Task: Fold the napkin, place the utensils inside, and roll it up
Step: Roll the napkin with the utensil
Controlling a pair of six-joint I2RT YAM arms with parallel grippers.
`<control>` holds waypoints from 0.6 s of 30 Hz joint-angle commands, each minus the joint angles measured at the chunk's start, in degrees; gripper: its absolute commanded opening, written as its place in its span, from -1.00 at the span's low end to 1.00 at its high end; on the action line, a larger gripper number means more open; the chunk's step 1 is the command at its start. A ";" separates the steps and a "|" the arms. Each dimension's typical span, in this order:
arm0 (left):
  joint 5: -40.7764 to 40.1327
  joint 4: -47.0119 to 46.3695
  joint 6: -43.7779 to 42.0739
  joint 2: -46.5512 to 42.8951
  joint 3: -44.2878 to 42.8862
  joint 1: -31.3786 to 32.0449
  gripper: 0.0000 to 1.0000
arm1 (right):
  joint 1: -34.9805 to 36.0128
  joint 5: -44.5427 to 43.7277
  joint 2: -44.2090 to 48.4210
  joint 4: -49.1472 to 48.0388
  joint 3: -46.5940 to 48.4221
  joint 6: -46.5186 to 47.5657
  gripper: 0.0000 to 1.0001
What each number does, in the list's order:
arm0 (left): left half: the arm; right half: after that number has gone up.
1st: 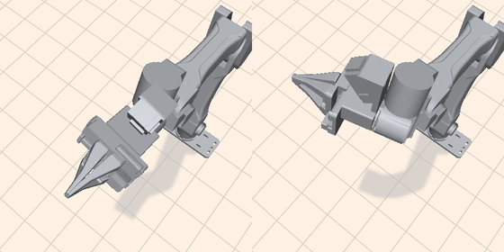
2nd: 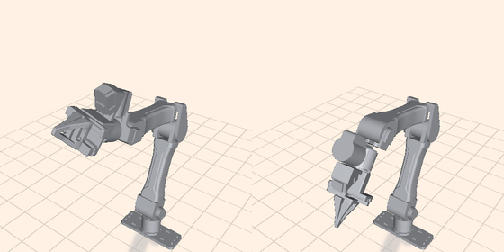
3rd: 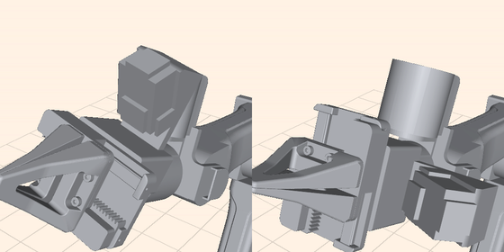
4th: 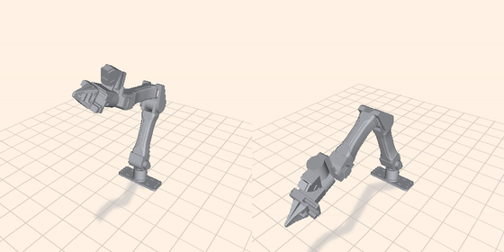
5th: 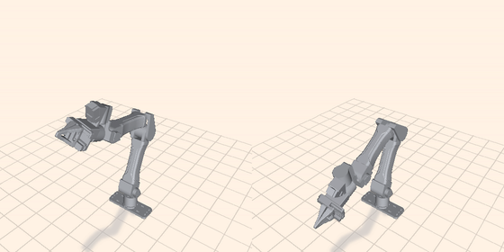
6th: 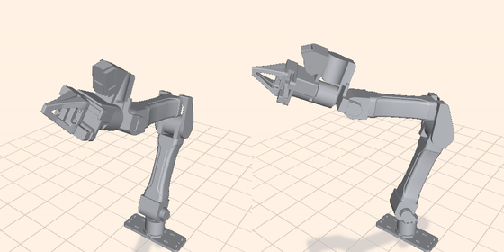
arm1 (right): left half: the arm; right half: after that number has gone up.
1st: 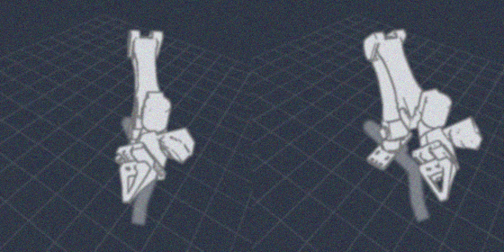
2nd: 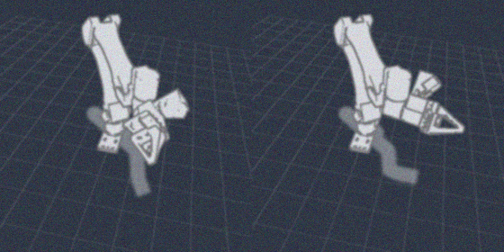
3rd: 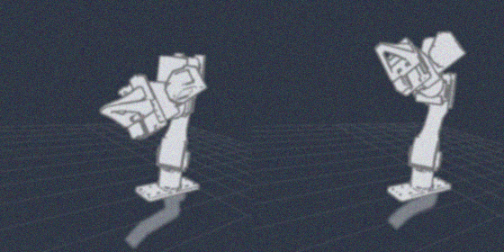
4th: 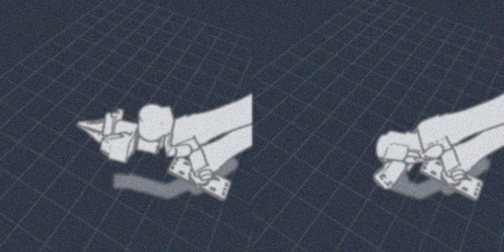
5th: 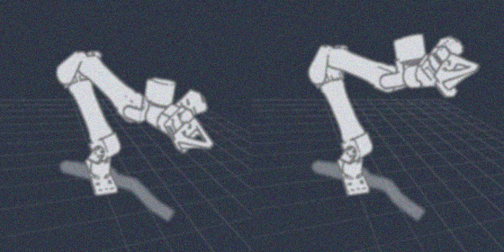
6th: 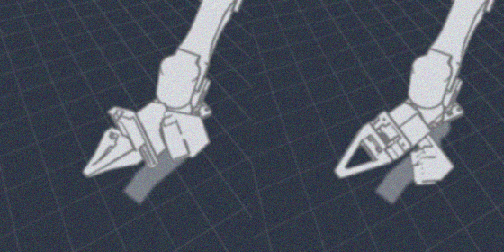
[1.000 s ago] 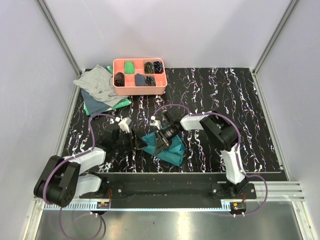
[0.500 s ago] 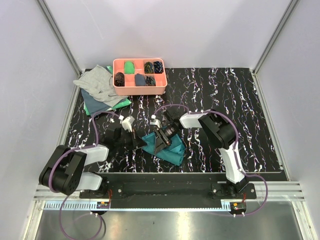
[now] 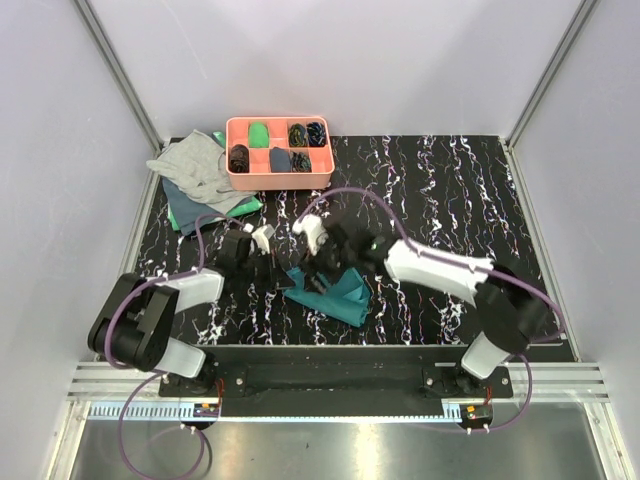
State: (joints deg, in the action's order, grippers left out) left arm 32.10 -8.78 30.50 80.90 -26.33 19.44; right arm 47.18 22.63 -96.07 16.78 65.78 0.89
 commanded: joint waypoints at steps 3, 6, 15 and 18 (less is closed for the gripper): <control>-0.63 7.81 -0.27 5.66 -5.49 -0.02 -1.00 | 12.93 -30.26 4.93 -8.68 -8.99 6.76 0.47; -0.37 8.07 0.08 6.90 -6.19 -0.02 -1.00 | 16.01 -34.84 3.62 -10.44 -10.49 7.99 0.49; -0.19 9.73 -0.70 7.51 -7.69 -0.02 -1.00 | 18.56 -36.08 -2.45 -12.21 -10.58 11.68 0.45; 0.07 9.74 -0.79 7.60 -7.86 -0.02 -1.00 | 18.65 -34.33 -4.21 -11.86 -10.23 11.34 0.29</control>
State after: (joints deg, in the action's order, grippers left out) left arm 33.06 -1.39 31.33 87.20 -33.04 19.44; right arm 65.36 -11.00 -98.83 7.49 54.72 11.00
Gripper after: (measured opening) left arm 0.017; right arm 0.695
